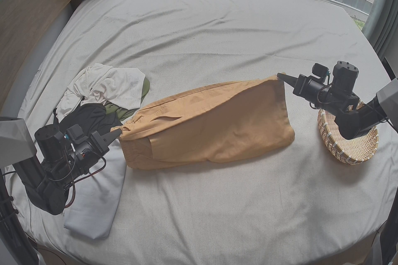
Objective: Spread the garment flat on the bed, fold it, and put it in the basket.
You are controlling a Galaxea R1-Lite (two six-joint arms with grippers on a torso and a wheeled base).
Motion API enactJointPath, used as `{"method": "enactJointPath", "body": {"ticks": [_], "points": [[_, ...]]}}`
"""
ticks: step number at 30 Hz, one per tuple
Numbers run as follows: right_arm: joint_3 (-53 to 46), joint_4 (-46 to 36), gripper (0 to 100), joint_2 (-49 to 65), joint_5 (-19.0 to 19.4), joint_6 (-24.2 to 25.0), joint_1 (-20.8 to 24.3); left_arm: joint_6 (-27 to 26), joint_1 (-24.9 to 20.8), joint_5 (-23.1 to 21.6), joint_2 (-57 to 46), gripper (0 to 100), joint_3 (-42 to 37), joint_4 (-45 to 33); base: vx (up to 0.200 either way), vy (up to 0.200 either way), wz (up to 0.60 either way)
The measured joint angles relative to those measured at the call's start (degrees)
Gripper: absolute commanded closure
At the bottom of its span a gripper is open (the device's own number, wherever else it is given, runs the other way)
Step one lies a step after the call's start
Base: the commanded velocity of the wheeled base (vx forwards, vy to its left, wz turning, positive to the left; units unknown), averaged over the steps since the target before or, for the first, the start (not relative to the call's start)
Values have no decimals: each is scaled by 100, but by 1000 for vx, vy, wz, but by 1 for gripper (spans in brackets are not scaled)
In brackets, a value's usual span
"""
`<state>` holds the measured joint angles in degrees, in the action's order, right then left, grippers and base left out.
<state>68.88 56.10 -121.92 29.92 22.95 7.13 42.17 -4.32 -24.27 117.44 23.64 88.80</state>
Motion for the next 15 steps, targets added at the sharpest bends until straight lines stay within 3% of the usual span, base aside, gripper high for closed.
{"method": "enactJointPath", "body": {"ticks": [4, 10, 15], "points": [[152, 189, 0, -156, -59, 4, 0, 17, 27, 55, 30, 0, 116, 5, 0, 0, 0], [210, 332, 0, -295, -261, 13, 2, 33, 63, 499, 69, 0, 323, 0, 0, 0, 0], [-11, 439, 0, -272, -272, 15, 17, 33, 55, 528, 72, 0, 367, 0, 0, 0, 0]]}}
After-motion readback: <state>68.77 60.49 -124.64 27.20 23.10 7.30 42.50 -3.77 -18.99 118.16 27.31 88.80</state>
